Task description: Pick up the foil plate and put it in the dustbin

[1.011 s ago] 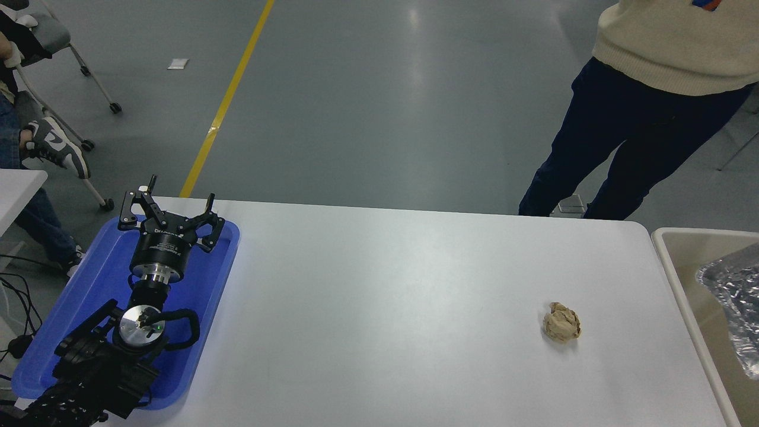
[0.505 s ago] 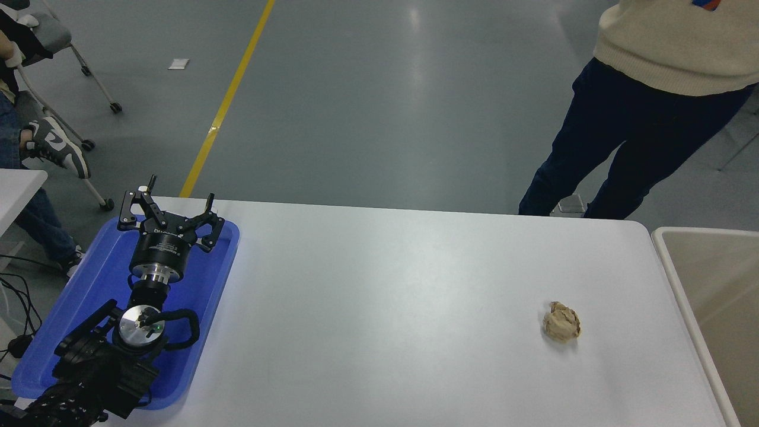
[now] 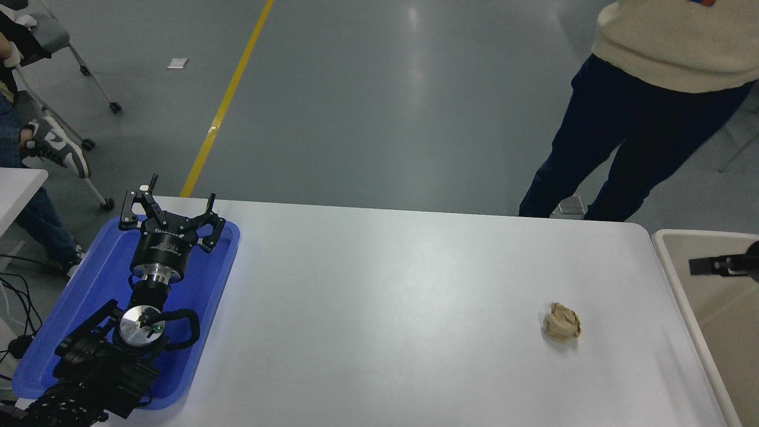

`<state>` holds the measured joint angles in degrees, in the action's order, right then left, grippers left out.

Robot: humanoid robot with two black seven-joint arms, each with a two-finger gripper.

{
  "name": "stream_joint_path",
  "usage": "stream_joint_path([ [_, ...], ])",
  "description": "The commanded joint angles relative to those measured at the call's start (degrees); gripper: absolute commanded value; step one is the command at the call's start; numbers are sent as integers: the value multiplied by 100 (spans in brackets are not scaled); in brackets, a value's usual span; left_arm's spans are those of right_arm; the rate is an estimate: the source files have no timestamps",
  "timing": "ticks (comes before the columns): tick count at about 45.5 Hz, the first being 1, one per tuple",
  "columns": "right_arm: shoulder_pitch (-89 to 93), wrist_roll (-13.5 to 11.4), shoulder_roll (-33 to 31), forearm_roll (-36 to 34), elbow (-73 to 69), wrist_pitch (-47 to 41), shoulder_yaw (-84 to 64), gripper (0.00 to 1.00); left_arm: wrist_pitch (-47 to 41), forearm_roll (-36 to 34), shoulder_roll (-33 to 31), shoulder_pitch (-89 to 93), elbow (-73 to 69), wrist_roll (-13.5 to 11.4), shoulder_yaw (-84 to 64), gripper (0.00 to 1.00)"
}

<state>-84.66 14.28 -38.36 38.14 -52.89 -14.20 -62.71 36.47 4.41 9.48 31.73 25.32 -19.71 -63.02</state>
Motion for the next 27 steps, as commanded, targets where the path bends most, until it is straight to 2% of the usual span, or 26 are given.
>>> stream_joint_path([
  [1, -1351, -57, 135, -342, -1584, -609, -66, 100, 9, -1, 1, 0, 8, 2, 0, 100],
  [14, -2564, -13, 742, -1054, -2454, -1602, -330, 100, 18, -1, 1, -9, -1, 2, 0, 100],
  [21, -3083, -13, 1304, -1511, -2578, -1963, -339, 100, 18, 7, 1, -9, -1, 2, 0, 100],
  [27, -3197, -13, 1805, -1608, -2534, -2121, -374, 100, 18, -1, 1, -9, -1, 2, 9, 100],
])
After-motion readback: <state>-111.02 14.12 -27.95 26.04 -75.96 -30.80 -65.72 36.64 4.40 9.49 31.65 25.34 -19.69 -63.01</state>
